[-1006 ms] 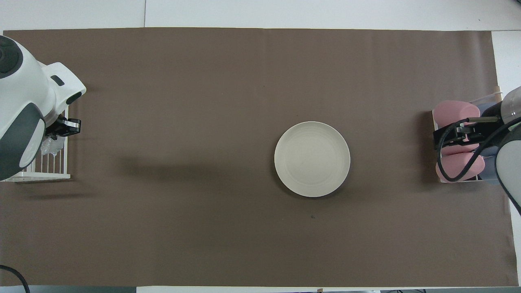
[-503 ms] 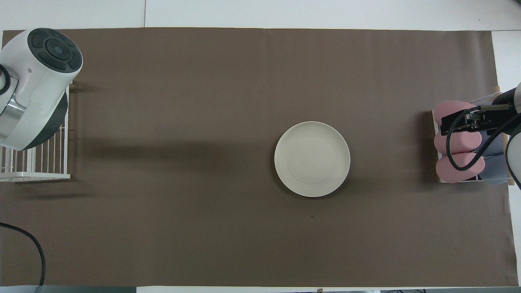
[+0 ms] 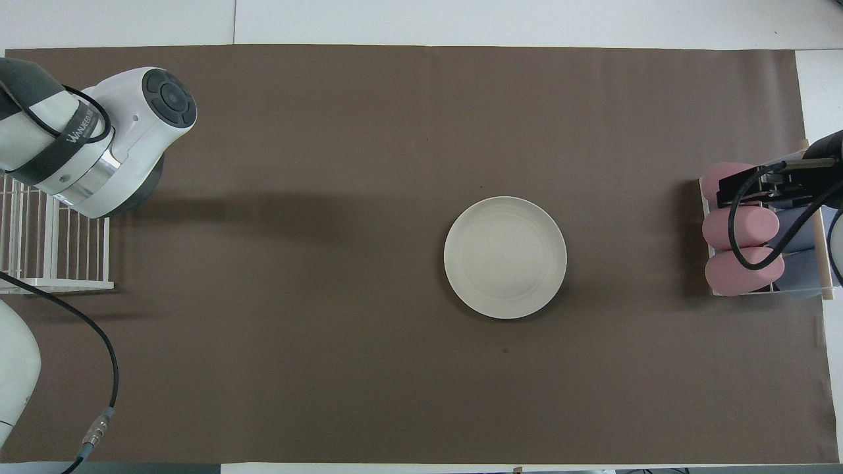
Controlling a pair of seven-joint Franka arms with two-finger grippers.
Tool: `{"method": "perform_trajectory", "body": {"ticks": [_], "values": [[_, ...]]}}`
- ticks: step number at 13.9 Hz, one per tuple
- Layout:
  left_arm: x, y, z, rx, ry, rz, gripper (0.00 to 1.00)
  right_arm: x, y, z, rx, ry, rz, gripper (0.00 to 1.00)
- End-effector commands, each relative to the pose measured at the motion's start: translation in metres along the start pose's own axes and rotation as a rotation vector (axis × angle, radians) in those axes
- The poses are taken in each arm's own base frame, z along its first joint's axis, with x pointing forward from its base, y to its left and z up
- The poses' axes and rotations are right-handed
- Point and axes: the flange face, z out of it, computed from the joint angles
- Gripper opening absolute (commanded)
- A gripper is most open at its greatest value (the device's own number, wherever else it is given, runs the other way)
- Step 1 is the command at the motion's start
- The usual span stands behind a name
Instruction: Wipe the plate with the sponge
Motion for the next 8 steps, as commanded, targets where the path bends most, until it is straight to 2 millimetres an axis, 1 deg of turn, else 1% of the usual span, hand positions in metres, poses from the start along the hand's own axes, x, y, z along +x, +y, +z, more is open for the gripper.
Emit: {"method": "perform_trajectory", "body": {"ticks": [1,3,5,8], "values": [[0.003,-0.001,-0.002,-0.037,0.012,-0.051,0.00,0.001,0.008,0.002,0.009,-0.011,-0.015,1.00],[0.001,0.006,0.000,-0.053,0.027,-0.079,0.00,0.000,0.016,0.001,0.013,-0.010,-0.004,1.00],[-0.001,0.011,0.000,-0.060,0.037,-0.087,0.00,0.000,0.017,0.002,0.013,-0.012,-0.001,1.00],[-0.001,0.010,0.005,-0.068,0.029,-0.092,0.00,0.001,0.018,0.000,0.012,-0.003,0.004,1.00]]}}
